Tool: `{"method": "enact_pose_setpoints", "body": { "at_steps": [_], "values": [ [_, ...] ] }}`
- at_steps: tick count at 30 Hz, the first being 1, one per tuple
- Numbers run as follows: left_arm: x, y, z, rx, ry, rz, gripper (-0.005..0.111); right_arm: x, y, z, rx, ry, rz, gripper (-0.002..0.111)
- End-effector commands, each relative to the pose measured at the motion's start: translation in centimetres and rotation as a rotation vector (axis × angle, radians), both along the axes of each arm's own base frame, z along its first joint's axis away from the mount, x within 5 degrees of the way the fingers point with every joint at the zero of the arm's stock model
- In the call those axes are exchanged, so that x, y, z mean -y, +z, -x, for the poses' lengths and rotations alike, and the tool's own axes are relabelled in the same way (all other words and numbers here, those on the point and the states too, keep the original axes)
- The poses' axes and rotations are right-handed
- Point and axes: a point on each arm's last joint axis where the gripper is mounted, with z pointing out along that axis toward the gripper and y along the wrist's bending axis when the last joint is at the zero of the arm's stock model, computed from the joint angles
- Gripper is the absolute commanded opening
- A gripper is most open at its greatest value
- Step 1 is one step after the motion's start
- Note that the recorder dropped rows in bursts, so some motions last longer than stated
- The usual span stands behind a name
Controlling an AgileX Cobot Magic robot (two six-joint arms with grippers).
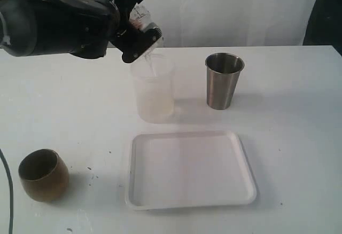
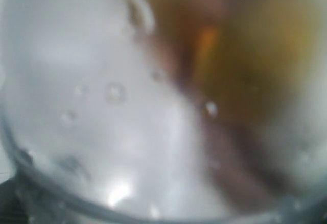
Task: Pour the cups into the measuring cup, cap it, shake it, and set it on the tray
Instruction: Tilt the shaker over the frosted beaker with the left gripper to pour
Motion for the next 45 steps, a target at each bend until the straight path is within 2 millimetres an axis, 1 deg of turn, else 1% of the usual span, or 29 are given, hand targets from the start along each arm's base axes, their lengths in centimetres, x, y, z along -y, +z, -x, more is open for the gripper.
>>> {"method": "enact_pose_setpoints", "body": {
  "at_steps": [1,5,11,16,21,27,45],
  "values": [
    [-0.1,1.2,0.1,0.045,-0.005,-0.044,0.0,0.0,-0.2,0.0,0.005,-0.001,0.009,0.0],
    [0.1,1.3,0.0,0.047,-0.025,-0.088,0.0,0.0,-0.2,0.0,0.005,-0.001,0.009,0.0],
    [0.7,1.7,-0.5,0.064,-0.031,-0.083,0.0,0.0,-0.2,0.0,0.005,-0.001,0.009,0.0],
    [1.8,1.1,-0.7,0.066,-0.046,-0.132,0.0,0.0,-0.2,0.0,0.005,-0.001,0.009,0.0],
    [2.4,0.4,-0.8,0.06,-0.051,-0.167,0.0,0.0,-0.2,0.0,0.005,-0.001,0.009,0.0],
    [2.3,0.4,-0.8,0.063,-0.042,-0.199,0.0,0.0,-0.2,0.0,0.005,-0.001,0.009,0.0],
    [2.3,0.5,-0.6,0.072,-0.018,-0.205,0.0,0.0,-0.2,0.0,0.0,-0.003,-0.019,0.0]
  ]
}}
